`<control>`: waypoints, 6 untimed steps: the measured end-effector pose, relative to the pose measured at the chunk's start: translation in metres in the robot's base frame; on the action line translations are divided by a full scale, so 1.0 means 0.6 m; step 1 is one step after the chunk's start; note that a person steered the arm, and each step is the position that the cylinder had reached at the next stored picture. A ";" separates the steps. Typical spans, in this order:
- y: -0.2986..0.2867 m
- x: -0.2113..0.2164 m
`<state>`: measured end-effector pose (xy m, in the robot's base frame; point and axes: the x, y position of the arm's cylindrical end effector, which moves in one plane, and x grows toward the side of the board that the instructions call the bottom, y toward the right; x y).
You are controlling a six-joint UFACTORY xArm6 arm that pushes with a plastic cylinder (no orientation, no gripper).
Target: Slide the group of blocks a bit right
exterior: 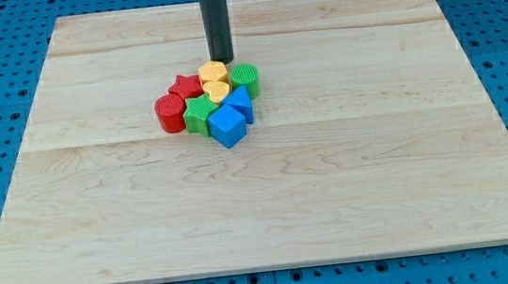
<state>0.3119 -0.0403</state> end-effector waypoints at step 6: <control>-0.157 0.129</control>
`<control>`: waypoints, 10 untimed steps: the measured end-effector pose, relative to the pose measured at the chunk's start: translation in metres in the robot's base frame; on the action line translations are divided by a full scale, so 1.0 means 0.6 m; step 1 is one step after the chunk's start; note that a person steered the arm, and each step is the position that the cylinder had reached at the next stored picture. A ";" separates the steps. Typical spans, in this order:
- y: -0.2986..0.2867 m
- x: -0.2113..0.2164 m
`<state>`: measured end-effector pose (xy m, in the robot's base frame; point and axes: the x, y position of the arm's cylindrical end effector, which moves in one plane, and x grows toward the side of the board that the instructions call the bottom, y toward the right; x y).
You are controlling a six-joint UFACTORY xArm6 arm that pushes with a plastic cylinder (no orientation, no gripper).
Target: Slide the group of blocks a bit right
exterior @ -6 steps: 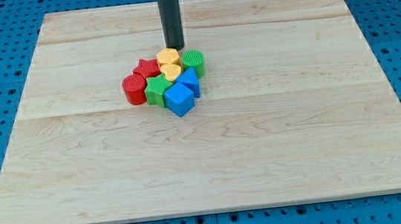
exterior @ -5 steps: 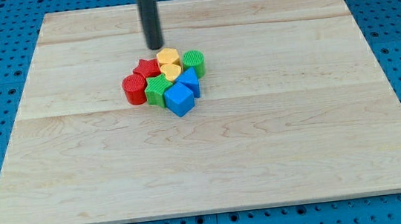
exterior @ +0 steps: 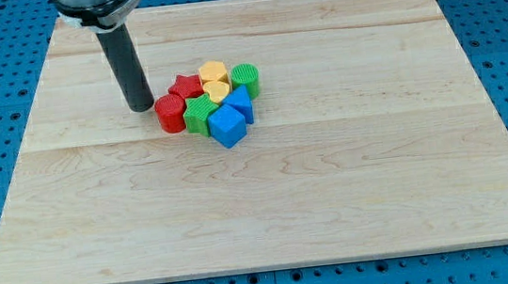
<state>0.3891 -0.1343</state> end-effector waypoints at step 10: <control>-0.006 0.060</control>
